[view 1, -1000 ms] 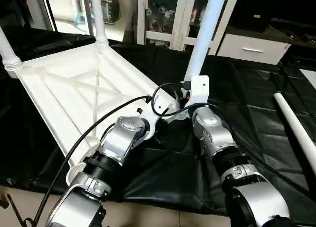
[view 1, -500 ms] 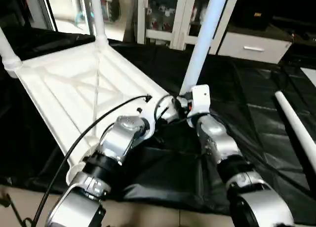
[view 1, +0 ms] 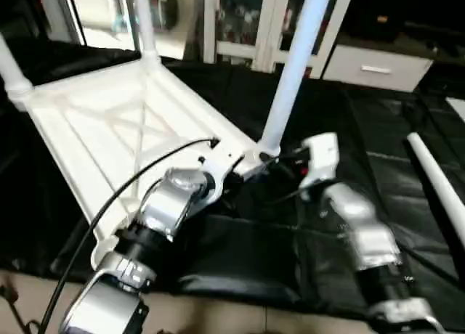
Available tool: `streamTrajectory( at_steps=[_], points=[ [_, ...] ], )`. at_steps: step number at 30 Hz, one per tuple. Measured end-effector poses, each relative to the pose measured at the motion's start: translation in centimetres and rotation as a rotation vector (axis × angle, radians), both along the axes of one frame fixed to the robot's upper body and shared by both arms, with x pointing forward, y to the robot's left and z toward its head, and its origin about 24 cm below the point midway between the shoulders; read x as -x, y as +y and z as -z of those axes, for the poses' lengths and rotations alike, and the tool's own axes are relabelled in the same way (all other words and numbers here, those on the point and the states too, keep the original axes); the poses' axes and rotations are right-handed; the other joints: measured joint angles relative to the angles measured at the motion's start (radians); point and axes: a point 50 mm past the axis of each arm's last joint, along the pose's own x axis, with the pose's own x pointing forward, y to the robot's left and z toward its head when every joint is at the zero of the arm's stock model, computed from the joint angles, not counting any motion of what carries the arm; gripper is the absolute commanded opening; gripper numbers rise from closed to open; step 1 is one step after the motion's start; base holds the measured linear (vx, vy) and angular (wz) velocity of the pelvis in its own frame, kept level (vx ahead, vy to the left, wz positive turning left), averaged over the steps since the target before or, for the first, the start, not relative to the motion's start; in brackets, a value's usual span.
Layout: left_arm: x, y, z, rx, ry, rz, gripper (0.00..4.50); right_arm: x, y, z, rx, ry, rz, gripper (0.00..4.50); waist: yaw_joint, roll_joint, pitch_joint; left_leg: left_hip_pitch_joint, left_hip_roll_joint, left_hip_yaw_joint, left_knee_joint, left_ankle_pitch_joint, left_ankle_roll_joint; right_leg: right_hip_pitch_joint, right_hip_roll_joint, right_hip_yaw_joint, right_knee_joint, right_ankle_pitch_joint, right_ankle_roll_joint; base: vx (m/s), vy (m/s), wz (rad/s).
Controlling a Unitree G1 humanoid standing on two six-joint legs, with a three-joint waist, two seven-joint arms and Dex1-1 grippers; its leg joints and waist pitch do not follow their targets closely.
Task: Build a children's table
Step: Insert table leg to table base
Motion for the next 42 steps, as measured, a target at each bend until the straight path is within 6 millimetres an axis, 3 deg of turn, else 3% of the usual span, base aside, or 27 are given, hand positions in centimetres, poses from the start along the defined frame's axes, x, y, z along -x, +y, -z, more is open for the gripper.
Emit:
streamTrajectory(
  at_steps=[11, 23, 42],
  points=[
    [1.2, 1.3, 0.0, -0.001, 0.006, 0.122, 0.0, 1.6, -4.1, -0.7, 0.119, 0.043, -0.207, 4.48, 0.012, 0.003, 0.002, -0.001, 0.0, 0.0, 0.001, 0.001, 0.001, 0.0, 0.0, -0.001, 0.0, 0.0, 0.0, 0.0, 0.0, 0.0],
    [3.3, 2.2, -0.1, 0.006, 0.04, 0.278, 0.0, 2.7, -4.8, -1.6, 0.139, 0.072, -0.459, 4.48, 0.04, 0.003, 0.002, 0.0, 0.0, 0.0, 0.004, 0.0, 0.002, 0.0, -0.001, -0.001, 0.001, -0.001, -0.001, 0.0, 0.0, 0.0],
    [5.6, 3.3, 0.1, 0.015, 0.099, 0.435, 0.0, 4.0, -4.9, -1.5, 0.172, 0.154, -0.73, 4.48, 0.053, 0.002, 0.002, -0.001, 0.001, 0.0, 0.009, 0.0, 0.003, 0.002, -0.002, -0.002, 0.004, -0.001, -0.001, 0.0, 0.0, 0.0]
  ],
)
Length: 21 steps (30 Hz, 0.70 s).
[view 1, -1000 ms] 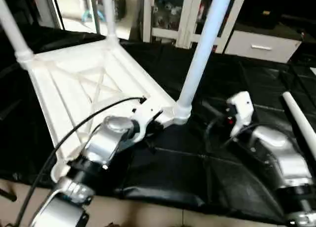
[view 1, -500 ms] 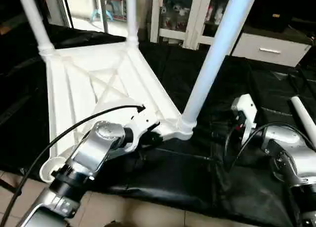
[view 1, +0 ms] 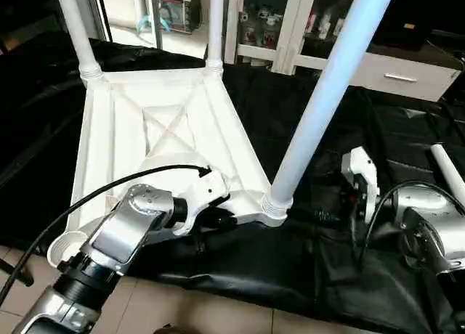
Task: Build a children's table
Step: Insert table leg to table base, then rotate leg to tighten
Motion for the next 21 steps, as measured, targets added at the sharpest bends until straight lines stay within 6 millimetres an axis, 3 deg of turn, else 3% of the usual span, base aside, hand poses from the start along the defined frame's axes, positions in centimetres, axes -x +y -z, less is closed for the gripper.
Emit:
streamTrajectory(
  at_steps=[10, 11, 21],
  points=[
    [0.4, -0.2, 0.0, -0.003, 0.017, 0.045, 0.0, -0.8, 1.4, 0.4, 0.02, -0.02, -0.039, 4.48, 0.008, 0.0, 0.0, 0.0, 0.0, 0.0, 0.001, 0.002, 0.002, 0.0, 0.0, 0.0, 0.003, 0.0, 0.0, 0.0, 0.0, 0.0],
    [0.5, -0.3, 0.0, -0.004, 0.017, 0.049, 0.0, -0.8, 1.4, 0.6, 0.028, -0.017, -0.041, 4.22, 0.009, -0.001, 0.0, -0.001, 0.0, 0.0, 0.002, 0.002, 0.002, 0.0, 0.0, 0.0, 0.003, 0.0, 0.0, 0.0, 0.0, 0.0],
    [0.6, -0.2, 0.0, -0.01, 0.025, 0.072, 0.0, -1.0, 1.3, 0.5, 0.035, -0.012, -0.075, 3.37, 0.006, -0.002, -0.001, -0.001, 0.0, 0.0, 0.003, 0.002, 0.002, 0.0, -0.001, 0.0, 0.004, 0.0, 0.0, 0.0, 0.0, 0.0]
  ],
)
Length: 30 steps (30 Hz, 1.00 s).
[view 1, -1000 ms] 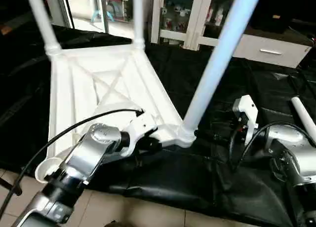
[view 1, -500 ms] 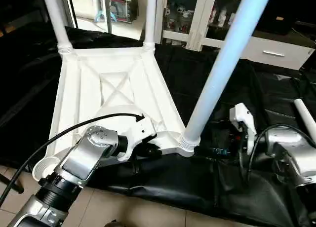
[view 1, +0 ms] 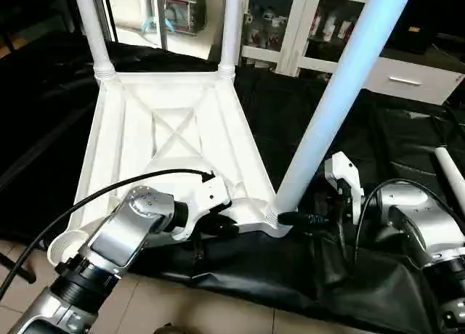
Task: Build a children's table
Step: Rotate leg to tighten
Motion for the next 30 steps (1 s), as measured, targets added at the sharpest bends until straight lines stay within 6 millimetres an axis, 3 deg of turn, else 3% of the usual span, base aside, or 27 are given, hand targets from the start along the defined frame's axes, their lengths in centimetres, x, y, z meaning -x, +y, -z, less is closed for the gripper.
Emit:
streamTrajectory(
  at_steps=[14, 22, 24, 27, 30],
  points=[
    [0.2, -0.2, 0.1, -0.001, 0.009, 0.026, 0.0, 0.2, -0.6, 0.0, 0.01, 0.026, -0.058, 2.08, 0.003, 0.0, 0.0, 0.0, 0.0, 0.0, 0.002, 0.0, 0.0, 0.0, 0.0, 0.0, 0.002, 0.0, 0.0, 0.0, 0.0, 0.0],
    [0.2, -0.2, 0.2, -0.002, 0.016, 0.033, 0.0, 0.2, -0.6, 0.3, 0.004, 0.029, -0.05, 1.93, 0.001, 0.0, 0.0, 0.001, 0.0, 0.0, 0.005, 0.0, 0.0, 0.002, 0.0, 0.0, 0.004, 0.0, 0.0, 0.0, 0.0, 0.0],
    [-0.1, 0.1, 0.3, -0.008, 0.013, 0.006, 0.0, -0.1, -0.2, 0.7, -0.015, 0.028, 0.0, 1.93, -0.003, -0.003, -0.002, 0.002, 0.001, 0.0, 0.005, 0.001, 0.0, 0.003, 0.0, 0.0, 0.007, 0.0, 0.0, 0.0, 0.0, 0.0],
    [-1.2, 0.2, 0.5, -0.012, -0.002, -0.086, 0.0, -1.4, 0.8, 1.3, -0.035, 0.01, 0.144, 1.91, -0.028, -0.006, -0.004, 0.004, 0.001, -0.001, 0.005, 0.002, -0.008, 0.005, 0.0, 0.0, 0.008, 0.0, 0.0, 0.0, 0.0, 0.0],
    [-1.8, -0.3, 0.6, -0.01, -0.012, -0.143, 0.0, -2.0, 1.0, 1.7, -0.036, 0.002, 0.241, 1.91, -0.04, -0.007, -0.004, 0.004, 0.001, -0.003, 0.005, 0.003, -0.009, 0.005, 0.0, -0.002, 0.007, 0.0, 0.002, 0.0, 0.0, 0.0]
  ],
)
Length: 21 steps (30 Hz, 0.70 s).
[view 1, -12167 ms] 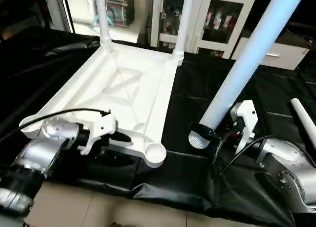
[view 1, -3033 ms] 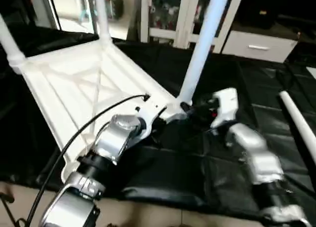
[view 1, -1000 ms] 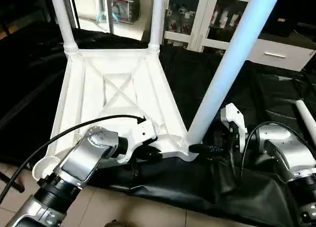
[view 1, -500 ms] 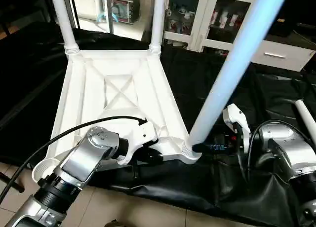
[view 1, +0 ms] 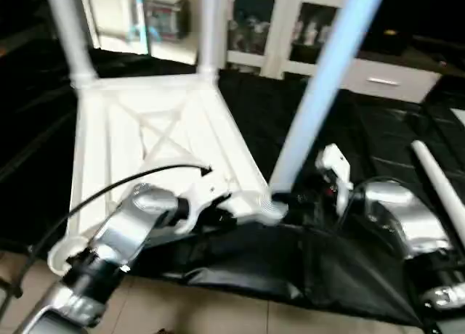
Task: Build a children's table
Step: Rotate leg to tighten
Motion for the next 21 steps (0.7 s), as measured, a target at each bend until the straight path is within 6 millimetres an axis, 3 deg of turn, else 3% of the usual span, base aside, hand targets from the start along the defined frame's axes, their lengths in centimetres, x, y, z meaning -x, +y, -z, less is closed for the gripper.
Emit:
streamTrajectory(
  at_steps=[4, 10, 17, 19, 21],
  points=[
    [-2.5, -2.0, 0.3, 0.01, -0.01, -0.222, 0.0, -2.3, 2.1, 0.7, -0.022, -0.01, 0.375, 1.9, -0.02, 0.0, -0.001, 0.0, 0.0, -0.002, 0.0, 0.004, -0.003, -0.002, 0.0, -0.002, 0.0, 0.001, 0.0, 0.0, 0.0, 0.0],
    [-4.1, -4.4, 0.4, 0.007, -0.042, -0.371, 0.0, -3.8, 5.2, 1.0, -0.036, -0.035, 0.75, 1.89, -0.025, 0.001, -0.002, -0.001, 0.0, -0.004, -0.001, 0.006, -0.005, -0.004, 0.0, -0.003, -0.001, 0.005, 0.0, 0.0, 0.0, 0.0],
    [-4.6, -4.6, 0.2, 0.003, -0.061, -0.395, 0.0, -4.2, 5.7, 0.8, -0.075, -0.054, 0.797, 1.89, -0.018, 0.002, -0.003, -0.002, -0.001, -0.003, -0.009, 0.006, -0.005, -0.005, 0.001, -0.003, -0.006, 0.012, -0.005, 0.0, 0.0, 0.0],
    [-4.6, -4.6, 0.2, 0.005, -0.06, -0.39, 0.0, -4.0, 5.5, 0.8, -0.104, -0.047, 0.783, 2.45, -0.016, 0.003, -0.003, -0.002, -0.001, -0.003, -0.01, 0.006, -0.005, -0.005, 0.001, -0.003, -0.008, 0.012, -0.006, 0.0, 0.0, 0.0],
    [-4.7, -4.5, 0.2, 0.007, -0.062, -0.386, 0.0, -3.6, 5.3, 0.9, -0.127, -0.038, 0.767, 2.61, -0.015, 0.004, -0.003, -0.002, -0.001, -0.003, -0.011, 0.006, -0.005, -0.005, 0.001, -0.003, -0.008, 0.012, -0.006, 0.0, 0.0, 0.0]
  ],
)
